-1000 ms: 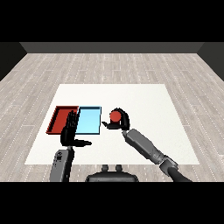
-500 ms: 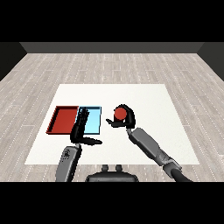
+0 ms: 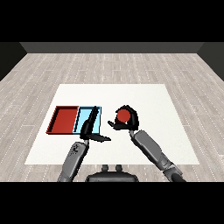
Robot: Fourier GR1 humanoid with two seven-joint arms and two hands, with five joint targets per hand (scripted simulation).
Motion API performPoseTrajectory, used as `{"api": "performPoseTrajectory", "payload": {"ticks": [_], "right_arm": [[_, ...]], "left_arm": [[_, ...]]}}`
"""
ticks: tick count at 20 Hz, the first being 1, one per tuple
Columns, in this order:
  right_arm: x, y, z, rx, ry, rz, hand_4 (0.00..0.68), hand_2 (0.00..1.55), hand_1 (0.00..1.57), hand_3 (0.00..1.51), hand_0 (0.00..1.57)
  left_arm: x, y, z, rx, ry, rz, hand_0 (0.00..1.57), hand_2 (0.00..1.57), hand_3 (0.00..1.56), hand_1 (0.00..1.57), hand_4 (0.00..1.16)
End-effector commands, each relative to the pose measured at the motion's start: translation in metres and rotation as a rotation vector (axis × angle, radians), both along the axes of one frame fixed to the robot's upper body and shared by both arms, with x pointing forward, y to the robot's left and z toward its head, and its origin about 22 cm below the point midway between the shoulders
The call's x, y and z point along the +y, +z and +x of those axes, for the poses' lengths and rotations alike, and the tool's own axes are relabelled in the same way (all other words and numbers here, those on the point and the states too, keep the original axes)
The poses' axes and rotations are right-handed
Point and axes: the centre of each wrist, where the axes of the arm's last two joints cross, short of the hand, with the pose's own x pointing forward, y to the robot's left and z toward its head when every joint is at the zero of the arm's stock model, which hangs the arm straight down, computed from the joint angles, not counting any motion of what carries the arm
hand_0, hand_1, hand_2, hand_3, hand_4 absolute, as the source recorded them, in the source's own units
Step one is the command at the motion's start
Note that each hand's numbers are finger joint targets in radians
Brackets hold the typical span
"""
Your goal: Pick the red can and put it in the red box
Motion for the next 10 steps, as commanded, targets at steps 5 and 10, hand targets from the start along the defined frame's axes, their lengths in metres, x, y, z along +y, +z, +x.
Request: {"api": "performPoseTrajectory", "payload": {"ticks": [5, 10], "right_arm": [[-0.006, 0.015, 0.002, -0.052, 0.017, 0.014, 0.63, 1.44, 1.44, 1.4, 1.44], [-0.004, 0.012, -0.004, -0.061, 0.041, 0.006, 0.659, 1.44, 1.46, 1.39, 1.46]], "left_arm": [[-0.021, -0.006, 0.009, 0.071, -0.029, 0.012, 0.0, 0.0, 0.0, 0.0, 0.0], [-0.024, -0.034, 0.001, 0.1, -0.036, 0.015, 0.0, 0.0, 0.0, 0.0, 0.0]]}}
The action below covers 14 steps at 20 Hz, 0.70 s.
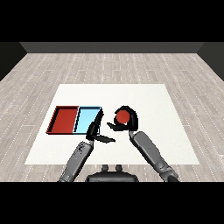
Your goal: Pick the red can and put it in the red box
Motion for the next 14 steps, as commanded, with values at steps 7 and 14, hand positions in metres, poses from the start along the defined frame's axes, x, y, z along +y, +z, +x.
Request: {"api": "performPoseTrajectory", "payload": {"ticks": [7, 14], "right_arm": [[0.005, -0.01, -0.02, -0.029, 0.03, -0.007, 0.66, 1.43, 1.46, 1.38, 1.46], [0.036, -0.013, 0.0, -0.024, 0.044, 0.022, 0.666, 1.44, 1.45, 1.39, 1.45]], "left_arm": [[-0.011, -0.004, 0.006, 0.048, -0.005, -0.024, 0.0, 0.0, 0.0, 0.0, 0.0], [-0.034, -0.029, 0.006, 0.063, -0.044, -0.041, 0.0, 0.0, 0.0, 0.0, 0.0]]}}
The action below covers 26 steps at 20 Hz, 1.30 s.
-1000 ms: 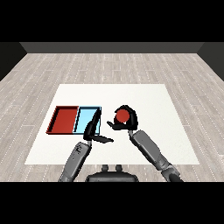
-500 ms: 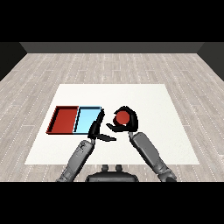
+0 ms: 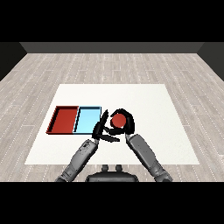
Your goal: Pick the red can and put it in the red box
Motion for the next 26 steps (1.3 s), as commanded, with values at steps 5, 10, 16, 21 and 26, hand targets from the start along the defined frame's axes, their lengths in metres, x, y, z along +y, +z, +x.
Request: {"api": "performPoseTrajectory", "payload": {"ticks": [5, 10, 16, 21, 26], "right_arm": [[-0.001, 0.011, -0.014, 0.01, 0.06, 0.069, 0.644, 1.44, 1.48, 1.4, 1.48], [0.007, 0.01, -0.01, -0.004, 0.09, 0.083, 0.652, 1.45, 1.51, 1.42, 1.51], [0.012, -0.009, 0.004, 0.013, 0.073, 0.051, 0.648, 1.45, 1.52, 1.4, 1.52], [0.041, 0.003, -0.016, 0.008, 0.075, 0.024, 0.642, 1.46, 1.51, 1.4, 1.51], [0.029, 0.012, 0.0, 0.021, 0.078, 0.036, 0.649, 1.45, 1.51, 1.39, 1.51]], "left_arm": [[-0.018, 0.011, 0.006, 0.002, -0.038, -0.026, 0.0, 0.0, 0.0, 0.0, 0.0], [0.002, -0.007, 0.001, 0.022, -0.041, -0.019, 0.0, 0.0, 0.0, 0.0, 0.0], [0.01, -0.008, 0.007, 0.016, -0.064, -0.053, 0.0, 0.0, 0.0, 0.0, 0.0], [-0.019, 0.01, 0.004, 0.04, 0.043, -0.088, 0.0, 0.0, 0.0, 0.0, 0.66], [-0.014, -0.008, 0.019, 0.066, 0.182, -0.065, 1.57, 1.57, 1.49, 1.57, 1.13]]}}
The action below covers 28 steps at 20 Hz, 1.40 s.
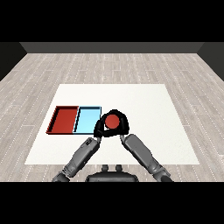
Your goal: Pick the red can and put it in the red box
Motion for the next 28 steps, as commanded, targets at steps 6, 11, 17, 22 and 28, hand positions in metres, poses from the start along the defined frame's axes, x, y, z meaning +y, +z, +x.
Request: {"api": "performPoseTrajectory", "payload": {"ticks": [6, 11, 17, 22, 28], "right_arm": [[0.018, 0.002, -0.007, 0.001, 0.001, 0.008, 0.646, 1.44, 1.48, 1.39, 1.48], [0.008, -0.004, -0.015, 0.013, 0.016, 0.022, 0.646, 1.44, 1.5, 1.39, 1.5], [0.002, -0.004, -0.006, 0.082, 0.003, -0.038, 0.0, 0.0, 0.0, 0.0, 0.0], [0.001, -0.013, -0.009, 0.114, -0.002, -0.096, 0.0, 0.0, 0.0, 0.0, 0.0], [-0.01, -0.006, -0.007, 0.109, -0.032, -0.056, 0.0, 0.0, 0.0, 0.0, 0.0]], "left_arm": [[-0.022, 0.0, -0.003, 0.031, 0.065, 0.032, 1.57, 1.56, 1.48, 1.57, 1.12], [-0.016, 0.008, 0.014, -0.052, 0.119, 0.004, 1.57, 1.56, 1.48, 1.57, 1.14], [-0.009, 0.003, 0.0, -0.124, 0.111, -0.039, 1.57, 1.57, 1.51, 1.57, 1.15], [-0.004, -0.004, -0.002, -0.121, 0.133, -0.025, 1.57, 1.57, 1.51, 1.57, 1.15], [-0.017, 0.006, -0.002, -0.105, 0.145, -0.019, 1.57, 1.57, 1.5, 1.57, 1.14]]}}
